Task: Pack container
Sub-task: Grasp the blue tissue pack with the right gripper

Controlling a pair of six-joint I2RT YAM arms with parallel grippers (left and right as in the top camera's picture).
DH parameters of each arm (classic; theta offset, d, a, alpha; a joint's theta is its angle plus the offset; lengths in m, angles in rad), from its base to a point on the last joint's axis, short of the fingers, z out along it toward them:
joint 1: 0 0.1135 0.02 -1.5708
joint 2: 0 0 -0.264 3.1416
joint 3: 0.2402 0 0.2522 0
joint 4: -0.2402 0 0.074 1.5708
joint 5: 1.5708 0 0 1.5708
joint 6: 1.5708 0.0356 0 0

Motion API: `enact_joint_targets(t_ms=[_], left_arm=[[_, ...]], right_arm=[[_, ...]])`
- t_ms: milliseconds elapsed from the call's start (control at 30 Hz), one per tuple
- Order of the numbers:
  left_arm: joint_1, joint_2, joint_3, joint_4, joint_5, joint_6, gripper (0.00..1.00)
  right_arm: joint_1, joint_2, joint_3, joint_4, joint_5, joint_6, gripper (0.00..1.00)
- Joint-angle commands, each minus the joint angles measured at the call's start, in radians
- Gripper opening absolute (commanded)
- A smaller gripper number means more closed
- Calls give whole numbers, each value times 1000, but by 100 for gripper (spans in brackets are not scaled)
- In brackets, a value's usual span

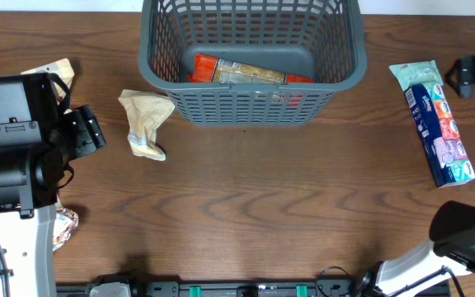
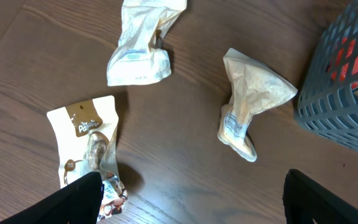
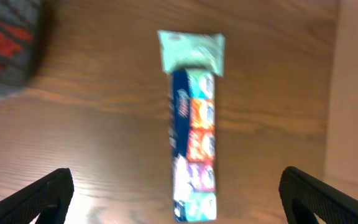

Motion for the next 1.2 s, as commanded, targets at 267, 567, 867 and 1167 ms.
enact_joint_targets(t_ms=[267,567,867,1167], left_arm=[[6,-5,21,10,4,20,81],[6,-5,21,13,5,-2,81],[6,-5,21,52,5,-2,81],[6,-5,21,59,4,-2,81]], right_arm=[[-163,116,0,-56,-164,-259,99],[-139,355,0,-8,-103,-166,98],[-100,499,0,18,-83,-166,99],[-87,549,-2,86,62,-39,98]])
